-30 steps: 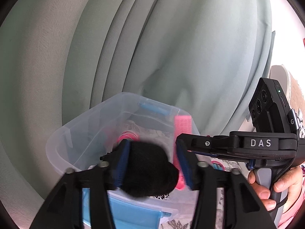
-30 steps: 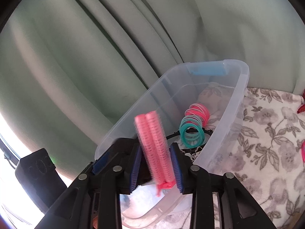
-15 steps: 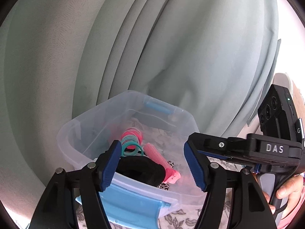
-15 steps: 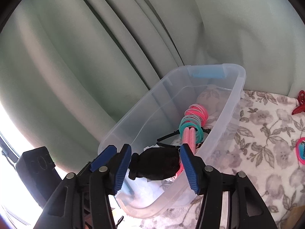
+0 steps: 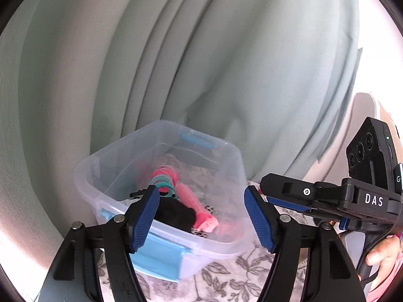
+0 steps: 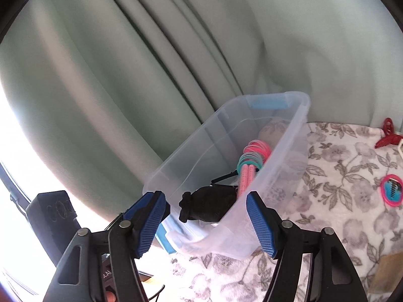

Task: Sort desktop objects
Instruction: 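Withdraw both tools from the bin toward the mirror and tape roll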

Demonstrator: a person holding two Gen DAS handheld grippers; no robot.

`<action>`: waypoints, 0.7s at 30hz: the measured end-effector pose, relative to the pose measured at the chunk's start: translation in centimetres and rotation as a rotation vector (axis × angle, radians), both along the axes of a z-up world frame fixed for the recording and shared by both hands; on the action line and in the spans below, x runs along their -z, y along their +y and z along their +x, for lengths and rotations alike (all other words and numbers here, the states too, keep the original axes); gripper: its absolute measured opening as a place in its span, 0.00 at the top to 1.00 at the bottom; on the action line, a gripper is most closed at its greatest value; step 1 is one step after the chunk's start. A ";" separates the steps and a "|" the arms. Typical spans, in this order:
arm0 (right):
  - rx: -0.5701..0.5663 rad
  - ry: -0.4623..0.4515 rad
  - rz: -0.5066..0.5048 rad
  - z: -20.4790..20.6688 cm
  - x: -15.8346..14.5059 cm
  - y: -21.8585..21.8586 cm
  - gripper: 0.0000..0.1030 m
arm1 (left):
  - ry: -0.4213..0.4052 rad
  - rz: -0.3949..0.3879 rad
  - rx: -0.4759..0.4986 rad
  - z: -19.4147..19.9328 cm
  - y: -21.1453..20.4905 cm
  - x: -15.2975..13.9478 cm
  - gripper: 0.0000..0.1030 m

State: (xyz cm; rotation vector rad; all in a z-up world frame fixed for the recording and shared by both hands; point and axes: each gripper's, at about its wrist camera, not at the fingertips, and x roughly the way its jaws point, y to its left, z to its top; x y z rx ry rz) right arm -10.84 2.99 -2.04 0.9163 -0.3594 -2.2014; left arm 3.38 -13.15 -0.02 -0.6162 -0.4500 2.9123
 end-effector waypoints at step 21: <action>0.385 0.097 -0.199 11.8 -1.2 21.1 0.00 | -0.007 -0.153 0.230 0.9 13.2 -1.5 0.31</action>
